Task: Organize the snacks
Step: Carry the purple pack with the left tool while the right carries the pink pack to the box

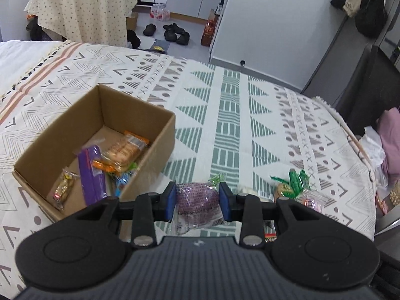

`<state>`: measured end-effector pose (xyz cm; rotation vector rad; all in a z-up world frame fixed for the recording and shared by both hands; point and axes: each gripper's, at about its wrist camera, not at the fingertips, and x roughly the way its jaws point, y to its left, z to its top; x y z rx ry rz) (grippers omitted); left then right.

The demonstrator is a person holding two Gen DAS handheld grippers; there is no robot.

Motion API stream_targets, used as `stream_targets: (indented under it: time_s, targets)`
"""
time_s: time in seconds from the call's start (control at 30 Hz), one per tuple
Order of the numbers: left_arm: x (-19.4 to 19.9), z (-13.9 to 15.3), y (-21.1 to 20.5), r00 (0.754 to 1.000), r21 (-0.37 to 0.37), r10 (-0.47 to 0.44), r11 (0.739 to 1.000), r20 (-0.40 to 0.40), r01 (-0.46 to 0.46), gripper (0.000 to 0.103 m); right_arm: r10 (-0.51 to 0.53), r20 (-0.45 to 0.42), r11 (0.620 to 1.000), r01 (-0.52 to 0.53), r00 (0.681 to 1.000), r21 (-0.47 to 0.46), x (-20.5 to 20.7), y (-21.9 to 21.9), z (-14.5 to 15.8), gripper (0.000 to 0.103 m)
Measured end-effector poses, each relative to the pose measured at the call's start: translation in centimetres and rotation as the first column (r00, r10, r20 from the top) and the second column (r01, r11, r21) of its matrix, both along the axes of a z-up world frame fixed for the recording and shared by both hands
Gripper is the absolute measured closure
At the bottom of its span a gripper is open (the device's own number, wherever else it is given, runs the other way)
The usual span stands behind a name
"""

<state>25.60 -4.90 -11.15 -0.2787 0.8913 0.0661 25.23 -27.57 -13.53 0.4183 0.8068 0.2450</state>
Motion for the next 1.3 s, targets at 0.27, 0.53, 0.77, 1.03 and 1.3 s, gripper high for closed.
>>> stream_targets:
  time_s: [0.27, 0.53, 0.77, 1.03, 1.3]
  targets:
    - [0.0, 0.8, 2.8, 0.999, -0.043, 0.024, 0.999, 0.025, -0.023, 0.068, 0.002, 0.054, 1.0, -0.001, 0.999, -0.005, 0.1, 2.5, 2.2, 0.082]
    - [-0.1, 1.6, 6.0, 0.995, -0.097, 0.085, 0.992, 0.045, -0.081, 0.068, 0.042, 0.08, 0.999, -0.042, 0.996, -0.01, 0.1, 5.8, 3.6, 0.082]
    - [-0.2, 2.1, 8.9, 0.987, -0.099, 0.148, 0.985, 0.063, -0.141, 0.068, 0.086, 0.087, 0.996, -0.086, 0.993, 0.004, 0.1, 8.8, 4.4, 0.082]
    - [-0.3, 1.7, 13.1, 0.97, -0.128, 0.238, 0.965, 0.053, -0.229, 0.068, 0.136, 0.102, 0.99, -0.138, 0.985, 0.015, 0.5, 12.4, 5.1, 0.082]
    - [-0.2, 0.6, 16.4, 0.949, -0.153, 0.315, 0.938, 0.01, -0.31, 0.068, 0.186, 0.082, 0.982, -0.187, 0.979, 0.007, 1.5, 16.0, 4.4, 0.082]
